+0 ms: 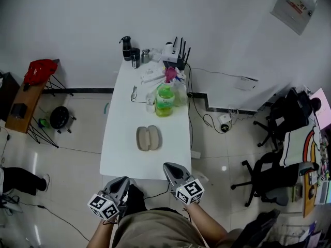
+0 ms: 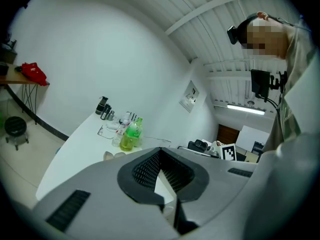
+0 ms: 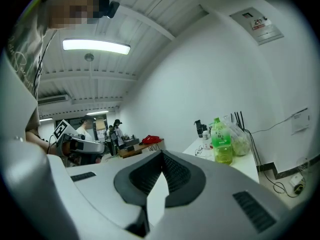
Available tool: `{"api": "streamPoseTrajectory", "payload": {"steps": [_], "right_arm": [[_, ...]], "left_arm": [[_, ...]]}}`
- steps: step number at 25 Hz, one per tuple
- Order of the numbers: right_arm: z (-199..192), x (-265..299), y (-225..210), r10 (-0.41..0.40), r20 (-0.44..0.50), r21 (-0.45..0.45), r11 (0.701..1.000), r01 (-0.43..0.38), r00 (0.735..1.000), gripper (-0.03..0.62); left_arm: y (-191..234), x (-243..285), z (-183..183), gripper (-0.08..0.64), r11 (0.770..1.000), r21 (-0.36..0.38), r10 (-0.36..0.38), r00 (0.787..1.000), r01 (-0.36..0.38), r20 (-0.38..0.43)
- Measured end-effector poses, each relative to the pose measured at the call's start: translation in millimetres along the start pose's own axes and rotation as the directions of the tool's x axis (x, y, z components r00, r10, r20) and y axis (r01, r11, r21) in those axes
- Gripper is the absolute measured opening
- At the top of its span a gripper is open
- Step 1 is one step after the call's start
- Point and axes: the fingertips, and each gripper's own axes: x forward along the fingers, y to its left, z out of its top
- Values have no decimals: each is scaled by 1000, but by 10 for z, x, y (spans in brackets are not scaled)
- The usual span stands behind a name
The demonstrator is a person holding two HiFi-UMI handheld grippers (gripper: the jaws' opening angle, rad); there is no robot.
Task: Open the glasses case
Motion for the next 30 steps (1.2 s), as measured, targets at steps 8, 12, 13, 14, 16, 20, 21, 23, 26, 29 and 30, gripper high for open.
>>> {"api": "streamPoseTrajectory", "payload": {"steps": [8,12,13,14,16,20,21,23,26,29,30], "right_arm": [[-195,-466,201,41,0,-34,999,-41,999,11],[-284,-659,365,60,-12,-30,998,-61,998,11],[-310,-707,405,65,-16,-27,998,-65,998,11],[-337,-748,437,67,-21,-23,997,-68,998,11],[-377,-809,478,65,-27,-11,998,-65,998,11],[-390,-869,610,44,-25,6,999,-43,999,11],[-368,-877,647,37,-21,3,999,-37,999,11],[-323,-889,710,20,-13,-3,1000,-20,1000,11],[-246,-873,785,-13,3,9,1000,13,1000,11],[-125,-854,909,-47,18,26,999,46,999,11],[-91,-842,979,-51,23,29,998,50,998,11]], "left_arm": [[-424,-315,-400,6,997,18,70,997,-70,26],[-621,-511,-545,6,995,23,92,995,-93,34],[-671,-566,-570,6,995,25,99,995,-100,34],[-715,-615,-592,6,994,25,105,994,-106,36],[-786,-696,-629,6,993,22,112,993,-112,35],[-874,-832,-653,6,994,25,105,994,-105,-3],[-870,-853,-652,6,995,27,96,995,-96,-11],[-833,-878,-652,6,997,31,69,997,-68,-16],[-778,-886,-557,6,999,32,29,999,-29,-19],[-786,-910,-401,6,999,38,-23,1000,24,-13],[-785,-942,-354,6,999,36,-36,999,36,-11]]}}
